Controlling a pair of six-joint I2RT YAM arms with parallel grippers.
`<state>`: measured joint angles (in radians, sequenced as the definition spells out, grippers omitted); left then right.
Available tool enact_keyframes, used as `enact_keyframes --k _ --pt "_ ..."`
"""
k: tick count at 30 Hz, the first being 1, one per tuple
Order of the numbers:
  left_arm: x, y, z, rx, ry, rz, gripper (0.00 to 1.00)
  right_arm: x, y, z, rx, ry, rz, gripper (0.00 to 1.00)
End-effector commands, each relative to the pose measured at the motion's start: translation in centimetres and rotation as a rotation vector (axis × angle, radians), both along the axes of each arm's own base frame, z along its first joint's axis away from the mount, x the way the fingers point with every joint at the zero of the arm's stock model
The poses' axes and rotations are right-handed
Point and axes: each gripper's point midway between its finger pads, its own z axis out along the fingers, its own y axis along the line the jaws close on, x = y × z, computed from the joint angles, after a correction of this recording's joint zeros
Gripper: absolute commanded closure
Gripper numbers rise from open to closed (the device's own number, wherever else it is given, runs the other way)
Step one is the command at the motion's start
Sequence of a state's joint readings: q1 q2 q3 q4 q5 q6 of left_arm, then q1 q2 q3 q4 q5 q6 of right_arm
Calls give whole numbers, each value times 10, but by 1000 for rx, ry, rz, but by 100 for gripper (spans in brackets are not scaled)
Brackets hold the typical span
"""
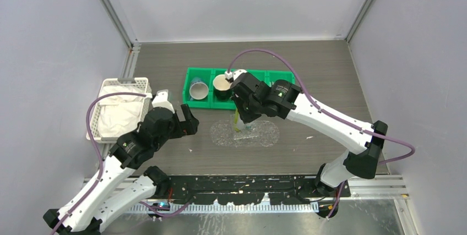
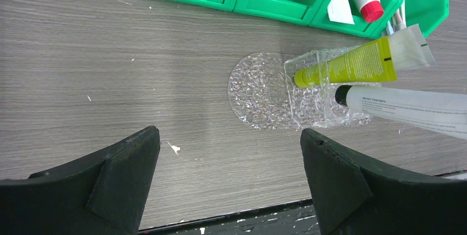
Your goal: Prepare toiletry sets of a toothbrush and toothpaste on the tray
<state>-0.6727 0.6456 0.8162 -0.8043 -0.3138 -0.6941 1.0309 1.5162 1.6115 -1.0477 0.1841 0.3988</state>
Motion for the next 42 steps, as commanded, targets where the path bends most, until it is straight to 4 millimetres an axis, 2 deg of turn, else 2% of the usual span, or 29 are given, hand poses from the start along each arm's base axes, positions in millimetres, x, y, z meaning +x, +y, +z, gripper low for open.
enact_keyframes --k 1,11,18,25,30,38,42 --pt "5 -1 5 -8 -29 5 0 0 1 19 55 -39 -13 99" --pt "5 -2 3 -7 -24 2 0 -3 1 14 49 -32 -8 99" --pt "6 -2 2 -7 -21 3 0 -8 0 21 71 -41 -3 99" --pt "6 -4 2 -10 -20 -1 0 -8 2 18 69 -36 0 99" --pt "6 -3 2 -11 -22 0 0 -4 5 6 33 -33 1 99" --pt "5 -1 1 -4 -22 4 0 10 14 -36 -102 -4 7 99" --pt "5 0 0 1 -22 5 0 15 21 -50 -126 17 11 99"
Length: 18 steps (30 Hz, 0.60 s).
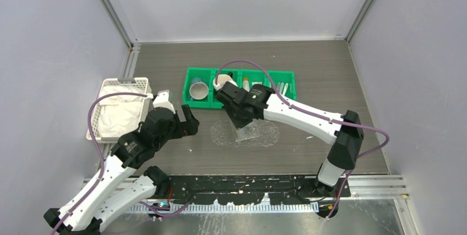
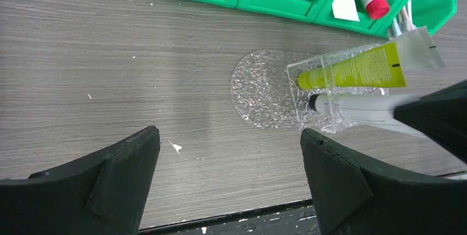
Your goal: Prepare toiletry sets of a toothbrush and toothpaste on the tray
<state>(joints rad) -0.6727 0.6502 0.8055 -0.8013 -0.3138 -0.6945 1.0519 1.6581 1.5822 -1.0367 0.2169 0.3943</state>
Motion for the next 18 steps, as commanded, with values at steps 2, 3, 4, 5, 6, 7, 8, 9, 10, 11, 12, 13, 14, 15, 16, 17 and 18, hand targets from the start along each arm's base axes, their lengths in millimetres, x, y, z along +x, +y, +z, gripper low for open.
enact_keyframes --k 2,3,4,5,6,7,8,9,10,11,12,13,14,15,16,17,18 --pt "4 1 4 -3 -33 6 0 14 15 2 29 -30 3 99" --pt "4 1 5 -2 -35 6 0 16 15 0 30 -26 1 99" --pt "4 2 5 0 -37 8 0 18 16 -3 27 -26 -2 99" --pt "5 2 4 3 -35 8 0 20 15 -5 25 -27 -9 99" --pt "5 3 4 6 -36 9 0 23 15 -7 26 -28 -16 99" --pt "5 3 4 7 -37 9 0 24 15 -8 28 -29 -23 99" --pt "5 3 4 9 -37 11 0 27 15 -9 30 -30 -34 99" --pt "5 3 4 12 -36 10 0 27 15 -10 36 -29 -38 99" --pt "5 3 3 13 -35 8 0 28 16 -10 38 -25 -39 99" --pt "5 3 3 14 -35 9 0 28 16 -11 39 -22 -40 99" --pt "6 3 3 15 -34 9 0 28 15 -12 36 -18 -41 99" --pt "6 3 3 14 -34 9 0 27 16 -12 35 -16 -40 99" --pt "6 3 3 15 -36 8 0 27 15 -12 33 -16 -41 99" --pt "6 3 3 15 -35 8 0 27 15 -12 32 -15 -40 96" --pt "6 3 3 15 -35 8 0 26 14 -12 33 -12 -40 83" --pt "6 3 3 14 -36 7 0 25 14 -10 35 -11 -39 76" --pt "5 3 3 15 -35 6 0 24 13 -7 41 -11 -39 63"
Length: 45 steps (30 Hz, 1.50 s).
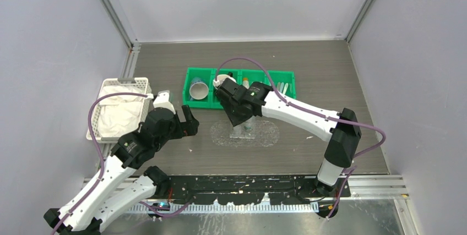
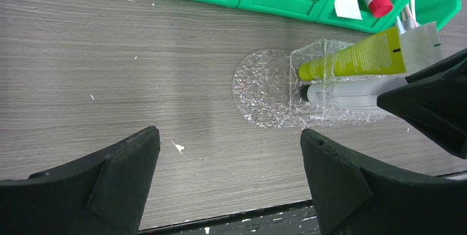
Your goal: Prepare toiletry sets of a toothbrush and toothpaste on the tray
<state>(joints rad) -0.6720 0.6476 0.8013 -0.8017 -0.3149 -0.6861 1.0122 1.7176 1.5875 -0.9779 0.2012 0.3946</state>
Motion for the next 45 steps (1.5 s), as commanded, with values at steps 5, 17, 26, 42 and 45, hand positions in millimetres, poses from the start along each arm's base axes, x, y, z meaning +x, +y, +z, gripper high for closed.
enact_keyframes --k 5,17,26,42,45 --pt "4 3 5 5 -36 7 0 -2 4 55 144 -60 9 36" --pt "3 4 2 11 -29 9 0 79 -103 161 324 -221 -274 36" --pt "6 2 -4 38 0 4 0 152 -84 59 215 15 -275 42" --pt "17 1 -10 139 56 4 0 232 -63 -17 544 176 -378 47" --pt "19 -1 -12 144 70 5 0 224 -62 -29 545 217 -376 47"
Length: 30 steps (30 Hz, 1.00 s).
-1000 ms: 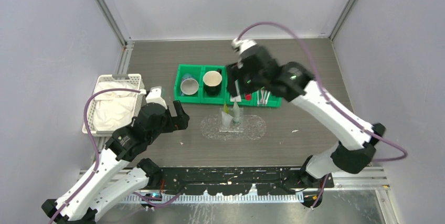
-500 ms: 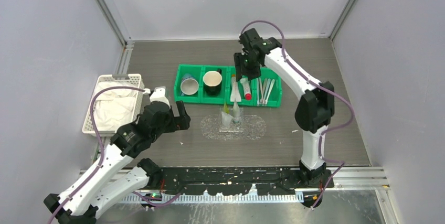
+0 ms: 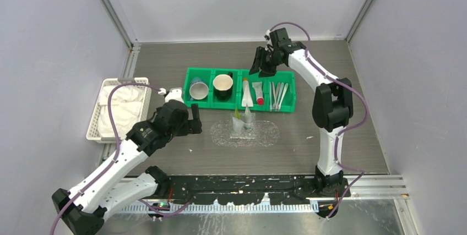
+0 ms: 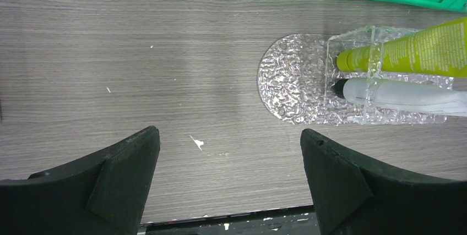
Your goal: Prepare toiletry sets of a toothbrush and toothpaste on the tray
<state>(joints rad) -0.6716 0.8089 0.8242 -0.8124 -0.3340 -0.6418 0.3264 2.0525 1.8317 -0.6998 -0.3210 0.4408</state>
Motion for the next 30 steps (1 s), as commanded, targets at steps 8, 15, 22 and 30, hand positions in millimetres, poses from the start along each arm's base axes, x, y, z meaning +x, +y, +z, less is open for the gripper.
enact_keyframes --k 8,15,22,30 --pt "12 -2 17 4 -28 16 0 -46 13 -27 43 80 67 48" --pt "14 -9 18 -15 -25 5 0 -87 12 -27 5 61 61 48" --pt "11 -10 15 -35 -27 -2 0 -99 15 -34 -56 53 26 47" --pt "8 -4 16 -26 -39 7 0 -71 15 -53 -127 55 -1 48"
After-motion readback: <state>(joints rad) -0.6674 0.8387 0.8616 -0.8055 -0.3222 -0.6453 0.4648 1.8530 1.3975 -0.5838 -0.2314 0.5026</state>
